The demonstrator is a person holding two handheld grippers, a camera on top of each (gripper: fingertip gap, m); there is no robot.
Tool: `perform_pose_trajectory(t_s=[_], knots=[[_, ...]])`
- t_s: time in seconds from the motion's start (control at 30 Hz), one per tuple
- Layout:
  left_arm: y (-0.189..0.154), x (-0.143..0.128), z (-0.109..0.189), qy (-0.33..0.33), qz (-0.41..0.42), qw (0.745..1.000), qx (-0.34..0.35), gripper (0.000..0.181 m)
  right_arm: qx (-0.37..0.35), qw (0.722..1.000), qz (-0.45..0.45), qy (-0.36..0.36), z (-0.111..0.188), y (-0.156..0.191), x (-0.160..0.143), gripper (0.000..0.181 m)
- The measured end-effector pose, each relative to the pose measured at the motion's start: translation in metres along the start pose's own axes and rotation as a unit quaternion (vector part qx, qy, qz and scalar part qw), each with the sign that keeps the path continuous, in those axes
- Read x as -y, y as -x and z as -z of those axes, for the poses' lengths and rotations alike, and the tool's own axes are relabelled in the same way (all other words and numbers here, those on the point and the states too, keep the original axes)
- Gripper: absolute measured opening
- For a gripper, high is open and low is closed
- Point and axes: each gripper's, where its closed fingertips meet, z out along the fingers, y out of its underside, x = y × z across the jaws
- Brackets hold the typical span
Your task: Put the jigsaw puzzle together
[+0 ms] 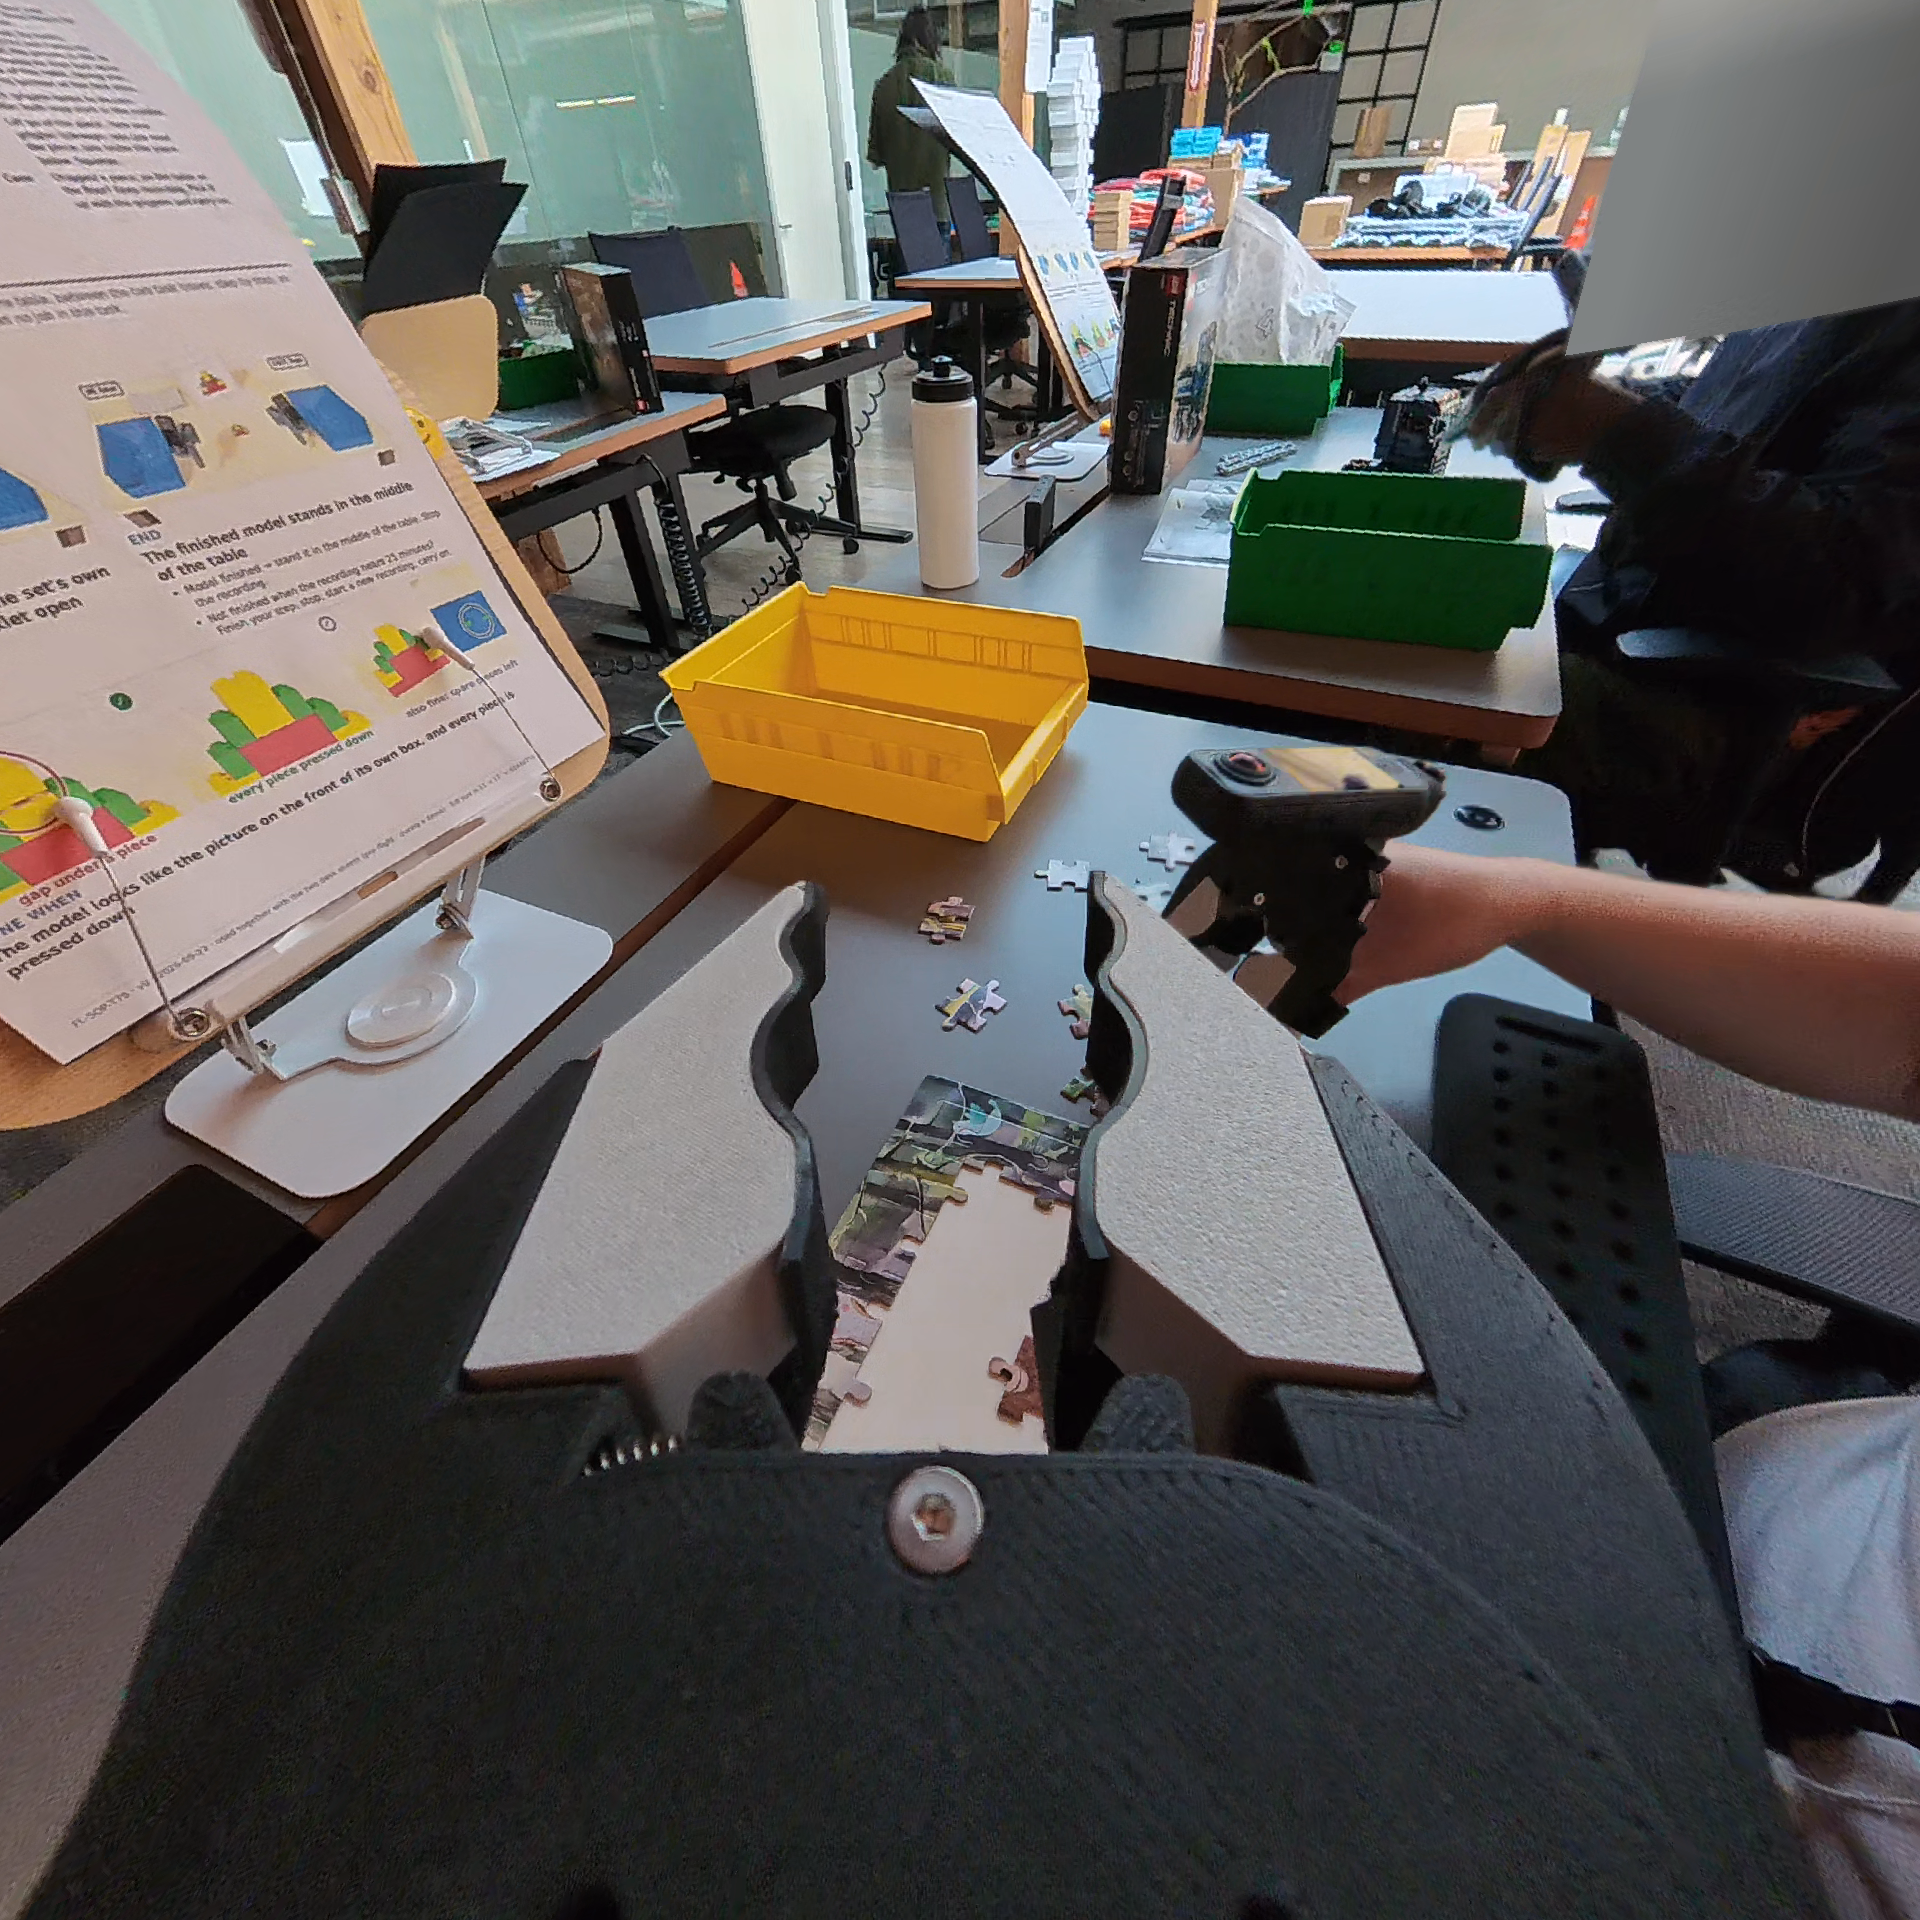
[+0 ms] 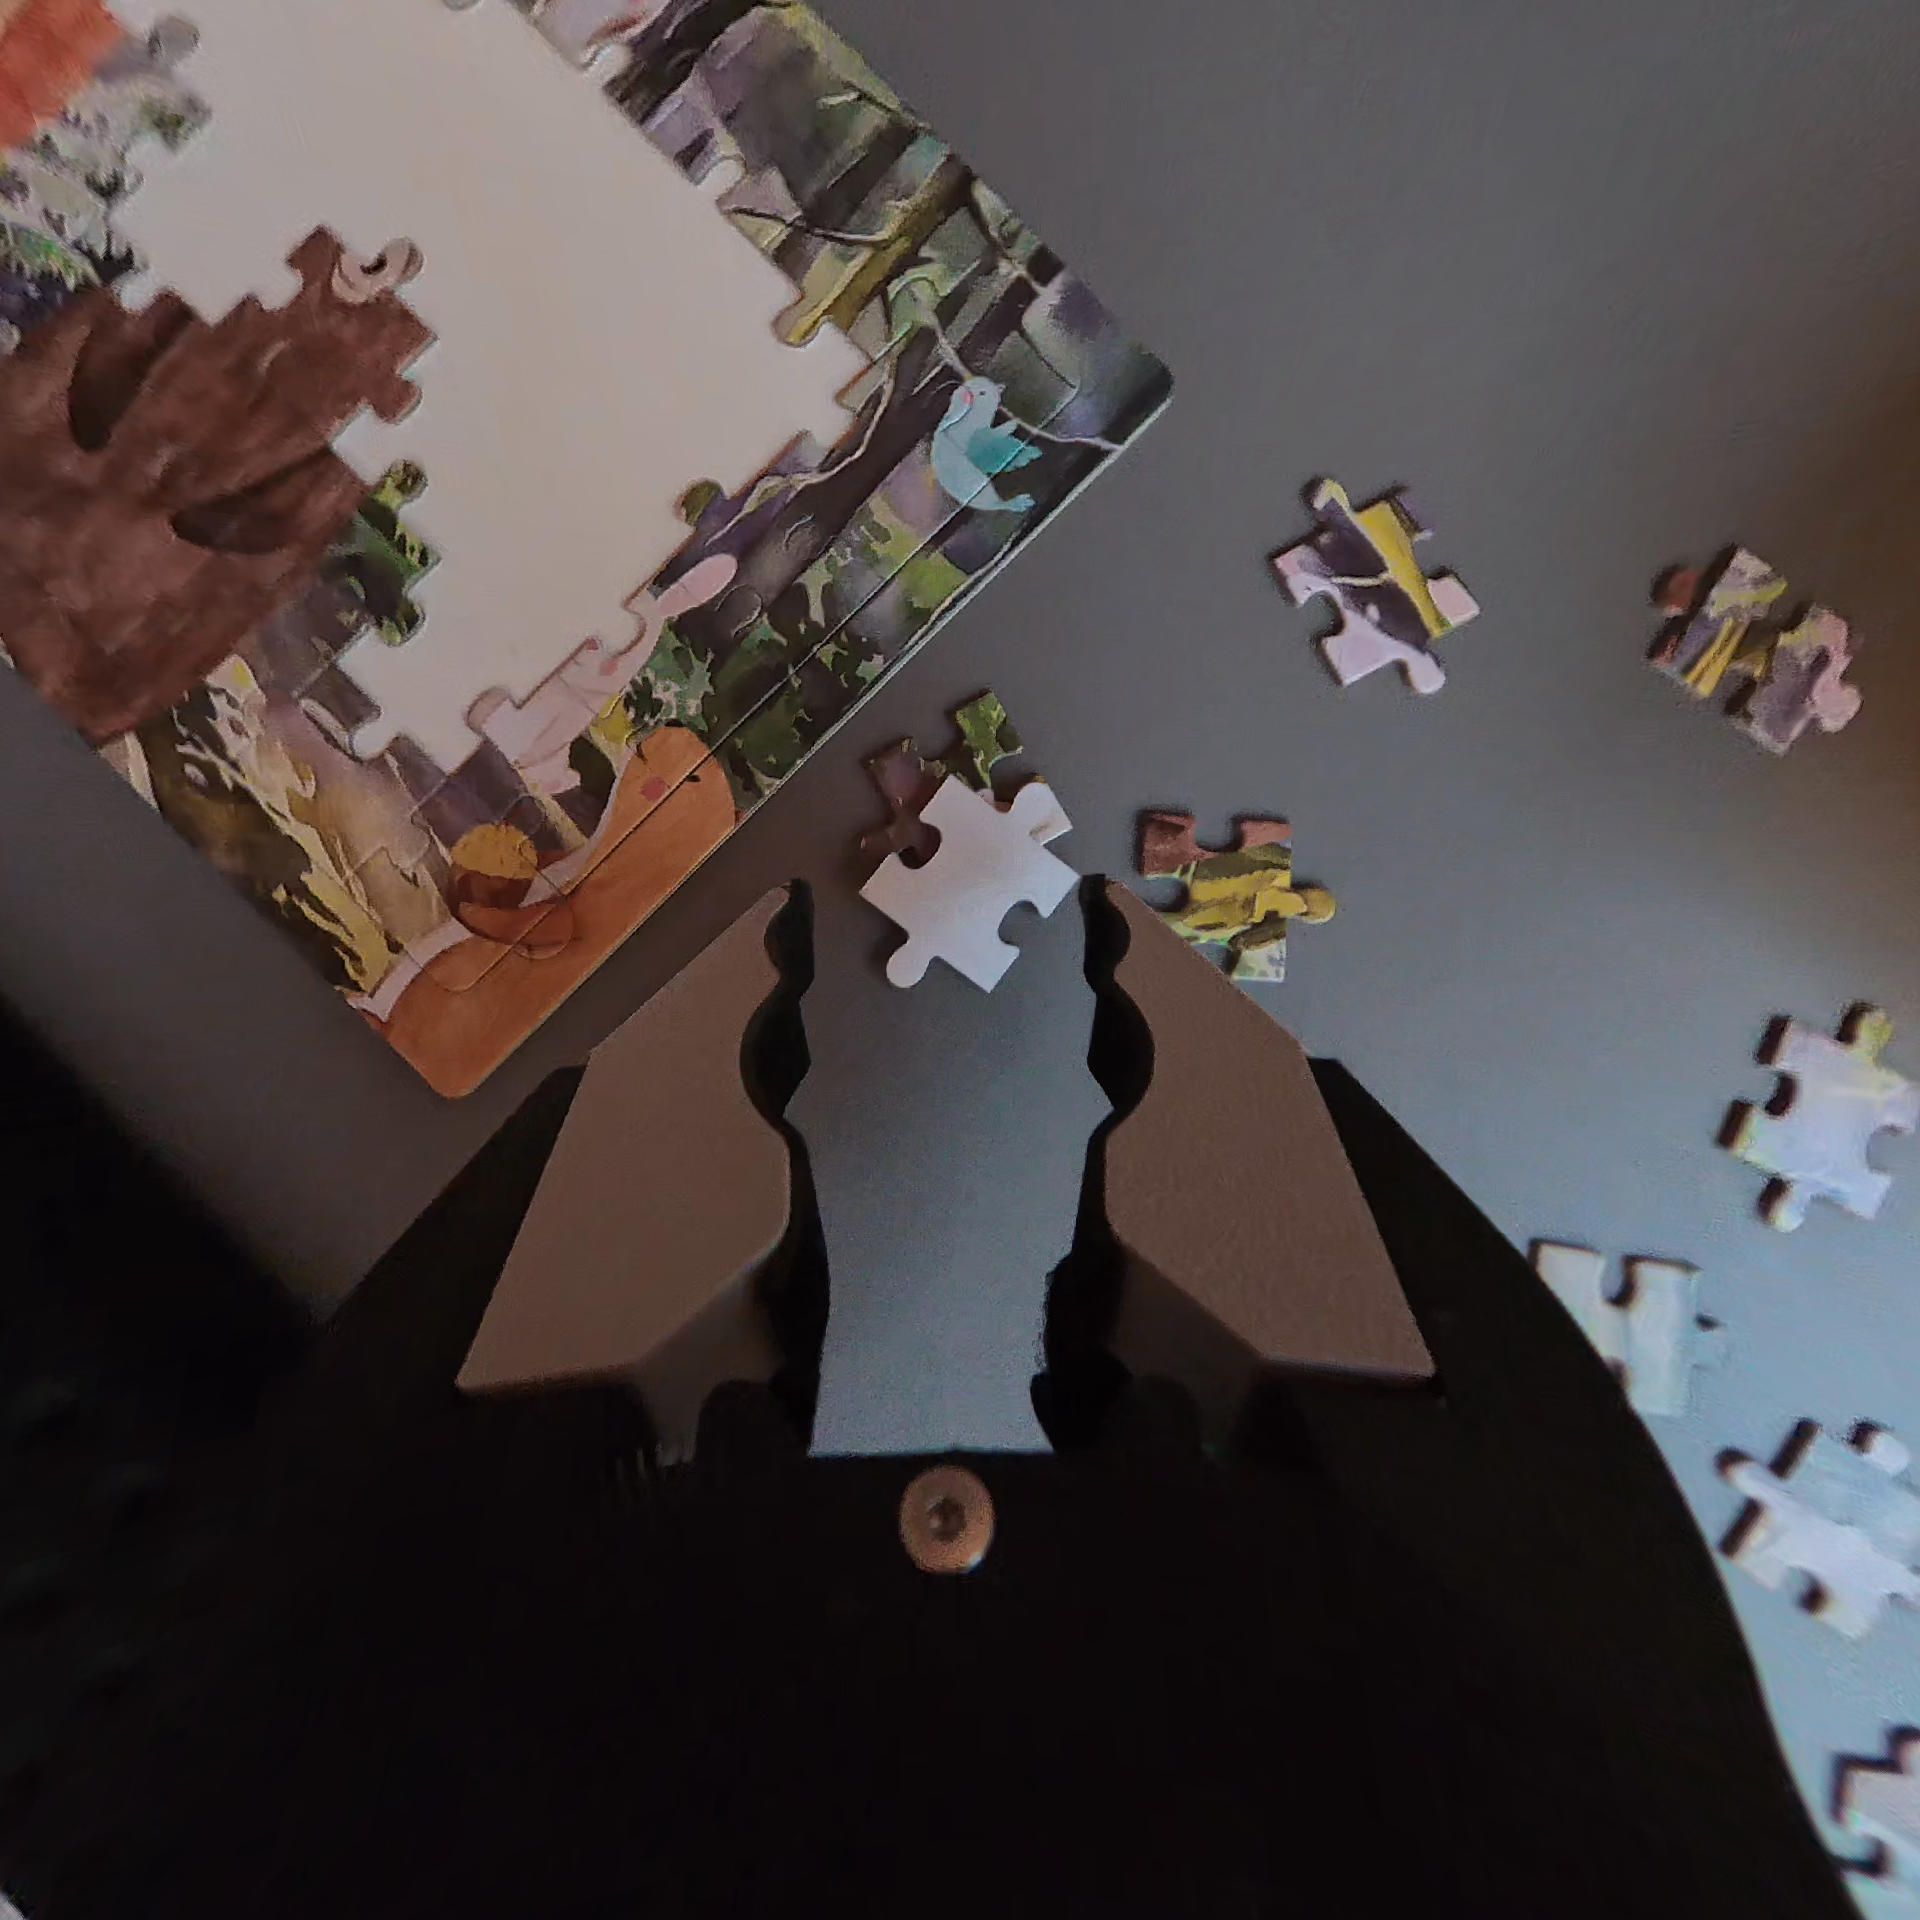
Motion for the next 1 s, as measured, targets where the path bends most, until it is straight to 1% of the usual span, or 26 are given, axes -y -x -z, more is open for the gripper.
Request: perform_pose_trajectory(t_s=[0.07, 0.17, 0.3, 0.37, 0.4, 0.6, 0.67, 0.7, 0.77, 0.8, 0.83, 0.9, 0.97, 1.0], knots=[[-0.002, -0.002, -0.002, 0.006, -0.002, 1.000, 0.000, 0.049, -0.011, 0.999, -0.031, -0.020, 0.000, 0.000, -0.004, 0.053], [-0.005, -0.003, -0.004, 0.009, -0.007, 1.000, -0.002, 0.048, -0.051, 0.997, -0.046, -0.029, -0.002, -0.006, -0.012, 0.053], [-0.005, -0.005, -0.007, 0.014, -0.007, 1.000, -0.001, 0.048, -0.042, 0.993, -0.094, -0.052, -0.007, -0.006, -0.013, 0.048], [-0.004, -0.007, -0.008, 0.019, -0.008, 1.000, 0.002, 0.048, -0.052, 0.994, -0.081, -0.051, -0.007, -0.008, -0.014, 0.034], [-0.003, -0.008, -0.009, 0.021, -0.009, 1.000, 0.003, 0.048, -0.056, 0.995, -0.065, -0.051, -0.007, -0.008, -0.015, 0.023], [-0.002, -0.008, -0.009, 0.018, -0.002, 1.000, -0.001, 0.047, -0.060, 0.994, -0.061, -0.063, -0.003, -0.010, -0.015, 0.023], [-0.001, -0.009, -0.011, 0.012, 0.005, 1.000, -0.008, 0.048, -0.059, 0.993, -0.060, -0.084, 0.005, -0.010, -0.009, 0.023], [-0.002, -0.008, -0.013, 0.007, 0.012, 1.000, -0.017, 0.048, -0.051, 0.992, -0.054, -0.105, 0.012, -0.007, -0.001, 0.023], [-0.005, -0.007, -0.018, -0.013, 0.031, 0.998, -0.048, 0.051, -0.011, 0.985, -0.039, -0.170, 0.031, 0.008, 0.028, 0.023], [-0.008, -0.006, -0.021, -0.027, 0.044, 0.996, -0.071, 0.052, 0.030, 0.976, -0.031, -0.214, 0.044, 0.022, 0.047, 0.024], [-0.012, -0.005, -0.024, -0.043, 0.059, 0.992, -0.101, 0.053, 0.085, 0.961, -0.027, -0.263, 0.060, 0.039, 0.068, 0.023], [-0.023, -0.005, -0.030, -0.071, 0.083, 0.979, -0.170, 0.053, 0.198, 0.921, -0.045, -0.332, 0.090, 0.067, 0.102, 0.023], [-0.034, -0.014, -0.035, -0.083, 0.073, 0.967, -0.229, 0.046, 0.315, 0.870, -0.073, -0.372, 0.118, 0.088, 0.130, 0.023], [-0.038, -0.019, -0.038, -0.087, 0.059, 0.964, -0.243, 0.045, 0.374, 0.839, -0.080, -0.387, 0.132, 0.099, 0.141, 0.023]])
